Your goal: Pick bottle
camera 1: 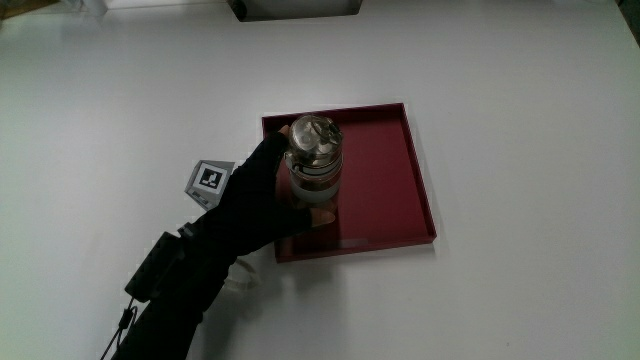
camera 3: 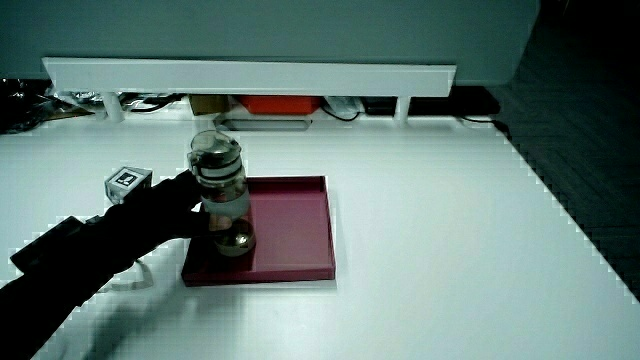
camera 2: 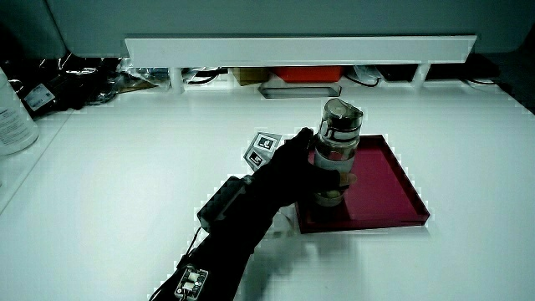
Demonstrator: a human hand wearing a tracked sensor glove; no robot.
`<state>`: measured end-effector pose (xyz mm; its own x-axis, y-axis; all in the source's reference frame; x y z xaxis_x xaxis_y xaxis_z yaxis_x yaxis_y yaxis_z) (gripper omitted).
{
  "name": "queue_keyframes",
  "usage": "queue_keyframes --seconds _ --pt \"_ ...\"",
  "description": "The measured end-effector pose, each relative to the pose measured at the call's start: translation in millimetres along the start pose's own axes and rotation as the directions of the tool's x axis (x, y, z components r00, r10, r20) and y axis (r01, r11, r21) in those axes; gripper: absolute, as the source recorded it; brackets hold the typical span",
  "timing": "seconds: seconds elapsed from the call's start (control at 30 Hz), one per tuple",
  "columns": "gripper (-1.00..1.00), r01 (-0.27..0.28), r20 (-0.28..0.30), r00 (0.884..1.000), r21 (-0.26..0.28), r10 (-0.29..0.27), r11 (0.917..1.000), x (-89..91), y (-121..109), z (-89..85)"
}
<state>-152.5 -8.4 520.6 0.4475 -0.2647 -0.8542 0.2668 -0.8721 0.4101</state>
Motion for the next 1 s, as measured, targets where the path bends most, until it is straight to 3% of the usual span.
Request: queue_keyframes --seconds 0.07,0.17,0.4,0.57,0.67,0.8,0.83,0.9,0.93,1.0 --pt "0.00 0.020 0.010 1.000 0.006 -0.020 0.9998 -2.5 2.8 -2.1" --pt "0.00 -0.007 0.028 1.000 0.013 0.007 0.9999 -1.3 2.3 -4.0" --pt "0.00 0.012 0.049 0.999 0.038 -0.014 0.9992 -5.9 2.2 -8.0" --pt "0.00 0.050 0.048 0.997 0.080 -0.054 0.9955 -7.5 0.8 -8.1" --pt "0.00 0.041 0.033 0.998 0.122 -0.045 0.9917 -6.4 -1.5 -9.2" --pt "0.29 0.060 0.026 0.998 0.159 -0.065 0.9854 -4.0 -3.6 -9.6" --pt "0.36 0.032 0.001 0.999 0.165 -0.033 0.9858 -1.9 -4.8 -9.4" --pt "0.50 0.060 -0.003 0.998 0.171 -0.060 0.9834 -2.1 -4.4 -9.9" --pt "0.57 0.033 -0.009 0.999 0.175 -0.032 0.9841 0.6 -6.0 -9.7" --pt "0.71 0.069 -0.019 0.998 0.193 -0.066 0.9789 -1.6 -5.6 -10.6"
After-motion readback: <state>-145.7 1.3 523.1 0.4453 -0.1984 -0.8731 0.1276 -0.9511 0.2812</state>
